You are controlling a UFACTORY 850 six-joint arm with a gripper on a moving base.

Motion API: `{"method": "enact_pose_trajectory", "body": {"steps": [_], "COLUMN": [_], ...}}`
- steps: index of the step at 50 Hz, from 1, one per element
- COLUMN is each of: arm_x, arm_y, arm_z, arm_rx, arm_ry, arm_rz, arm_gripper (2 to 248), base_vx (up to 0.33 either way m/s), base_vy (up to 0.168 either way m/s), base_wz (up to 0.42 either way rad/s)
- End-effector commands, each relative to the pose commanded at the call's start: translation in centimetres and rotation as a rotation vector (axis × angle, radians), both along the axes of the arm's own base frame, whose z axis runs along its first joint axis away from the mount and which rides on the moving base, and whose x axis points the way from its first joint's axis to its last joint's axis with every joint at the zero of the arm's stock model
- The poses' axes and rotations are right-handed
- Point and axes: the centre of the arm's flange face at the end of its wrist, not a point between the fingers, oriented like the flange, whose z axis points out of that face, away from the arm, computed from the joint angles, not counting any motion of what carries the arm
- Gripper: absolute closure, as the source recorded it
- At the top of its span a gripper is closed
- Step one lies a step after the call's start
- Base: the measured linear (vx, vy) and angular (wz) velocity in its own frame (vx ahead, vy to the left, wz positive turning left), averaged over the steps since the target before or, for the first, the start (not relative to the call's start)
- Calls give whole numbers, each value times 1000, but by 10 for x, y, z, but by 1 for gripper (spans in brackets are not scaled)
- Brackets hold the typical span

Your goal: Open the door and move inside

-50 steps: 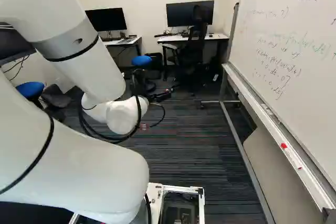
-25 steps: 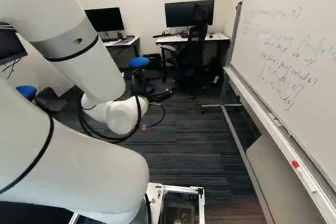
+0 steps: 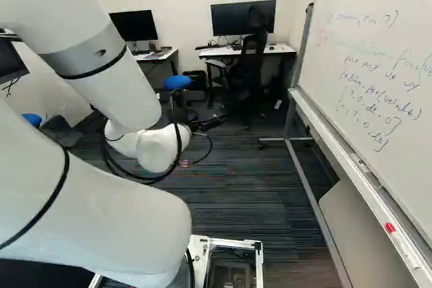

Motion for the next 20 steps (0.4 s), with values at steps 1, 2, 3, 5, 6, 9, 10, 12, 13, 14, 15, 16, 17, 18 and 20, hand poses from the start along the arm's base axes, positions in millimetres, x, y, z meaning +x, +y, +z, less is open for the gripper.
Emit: {"method": "enact_pose_trajectory", "body": {"steps": [1, 2, 3, 5, 6, 9, 10, 12, 13, 14, 15, 16, 17, 18, 20], "arm_x": [0, 0, 0, 0, 0, 0, 0, 0, 0, 0, 0, 0, 0, 0, 0], "arm_y": [0, 0, 0, 0, 0, 0, 0, 0, 0, 0, 0, 0, 0, 0, 0], "arm_z": [0, 0, 0, 0, 0, 0, 0, 0, 0, 0, 0, 0, 0, 0, 0], "arm_rx": [0, 0, 0, 0, 0, 0, 0, 0, 0, 0, 0, 0, 0, 0, 0], "arm_ry": [0, 0, 0, 0, 0, 0, 0, 0, 0, 0, 0, 0, 0, 0, 0], "arm_rz": [0, 0, 0, 0, 0, 0, 0, 0, 0, 0, 0, 0, 0, 0, 0], "arm_gripper": [3, 3, 3, 3, 3, 3, 3, 3, 3, 3, 3, 3, 3, 3, 3], "base_vx": [-24, 0, 0, 0, 0, 0, 0, 0, 0, 0, 0, 0, 0, 0, 0], "base_vy": [2, 0, 0, 0, 0, 0, 0, 0, 0, 0, 0, 0, 0, 0, 0], "base_wz": [3, 0, 0, 0, 0, 0, 0, 0, 0, 0, 0, 0, 0, 0, 0]}}
